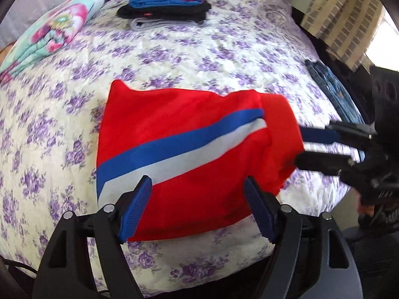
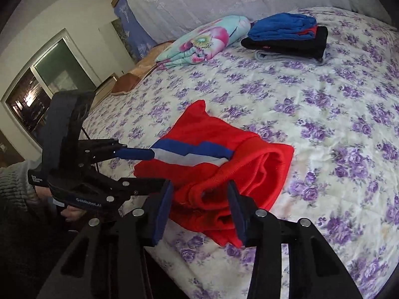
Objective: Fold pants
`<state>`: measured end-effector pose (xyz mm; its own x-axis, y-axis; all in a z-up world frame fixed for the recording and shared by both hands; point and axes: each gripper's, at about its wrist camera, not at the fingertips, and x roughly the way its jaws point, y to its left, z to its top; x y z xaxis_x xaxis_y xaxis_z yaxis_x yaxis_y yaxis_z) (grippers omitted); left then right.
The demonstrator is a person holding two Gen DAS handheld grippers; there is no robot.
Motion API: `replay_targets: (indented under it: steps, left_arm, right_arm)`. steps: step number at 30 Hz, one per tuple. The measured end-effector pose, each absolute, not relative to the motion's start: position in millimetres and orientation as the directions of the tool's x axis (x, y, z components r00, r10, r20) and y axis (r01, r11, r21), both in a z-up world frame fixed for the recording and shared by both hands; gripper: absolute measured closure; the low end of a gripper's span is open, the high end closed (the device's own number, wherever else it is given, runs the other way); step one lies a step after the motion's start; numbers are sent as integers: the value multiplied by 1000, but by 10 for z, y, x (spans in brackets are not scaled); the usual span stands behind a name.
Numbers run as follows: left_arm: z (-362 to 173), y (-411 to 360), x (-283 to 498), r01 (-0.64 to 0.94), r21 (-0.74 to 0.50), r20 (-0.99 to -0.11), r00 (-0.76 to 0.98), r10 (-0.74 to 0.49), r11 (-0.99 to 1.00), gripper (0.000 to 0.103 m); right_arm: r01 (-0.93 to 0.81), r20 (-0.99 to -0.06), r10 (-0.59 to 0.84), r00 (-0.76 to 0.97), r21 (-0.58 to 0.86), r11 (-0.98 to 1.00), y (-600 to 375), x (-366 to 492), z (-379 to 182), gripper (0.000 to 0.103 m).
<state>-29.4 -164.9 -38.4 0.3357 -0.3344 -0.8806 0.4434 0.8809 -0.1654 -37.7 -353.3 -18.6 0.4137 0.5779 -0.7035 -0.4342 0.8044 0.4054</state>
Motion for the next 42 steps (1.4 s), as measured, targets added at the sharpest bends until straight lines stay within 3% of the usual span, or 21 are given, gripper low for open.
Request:
replay_targets:
  steps: [3,7,9,12,15,16,23,26,29,31,35,38,42]
  left_arm:
    - [-402,-1613,-225,405,-176,-879,346,-329,897,30]
    - [-620,-1636,-163,398,-102,-909,335,-248,912,29]
    - [-775,-1644,-160,403,-86,-917,325,-230,911,28]
    - [-754,-1659,-173,406,-59,-913,347,-214,912,26]
    - [-661,-1559,-159,380,-89,-908,348,-232,921,26]
    - [-624,-1513,-161,370,-93,-905,355,-233,924,26]
    - [-545,-1344,-134,353,-92,-901,369,-229,931,26]
    - [-690,-1332,-73,360,-50,-920,347,-183,932,26]
    - [-764,-1262,-11,359,-84,-923,323,-209,930,20]
    - [-786,-1246,15,369,-87,-924,318,-214,925,15]
    - [-789,-1233,40,395,-93,-923,310,-228,914,14]
    - [-733,-1224,46,418,-57,-918,334,-212,907,14]
    - [-649,-1136,85,422,-33,-910,363,-202,906,16]
  right_arm:
    - [-473,-719,569,399,370,799,-3431,-396,-192,84]
    - [-452,-803,508,312,344,823,-3477,-423,-476,89]
    - [-415,-792,534,295,397,818,-3571,-400,-629,91]
    - [-422,-792,537,289,398,815,-3571,-419,-532,89]
    - [-379,-785,530,321,406,832,-3717,-476,-382,67]
    - [-366,-770,532,353,409,836,-3788,-499,-297,66]
    - [-420,-674,558,485,380,824,-3552,-280,145,66]
    - [-430,-711,539,452,356,830,-3276,-114,-5,66]
    - [-329,-784,474,401,359,873,-3261,72,-386,66]
    - [-294,-781,477,404,383,876,-3349,97,-513,77]
    - [-271,-785,470,403,388,881,-3358,109,-519,81]
    - [-251,-782,460,419,387,887,-3339,75,-476,77]
    - [-216,-760,462,457,409,886,-3351,-34,-368,63]
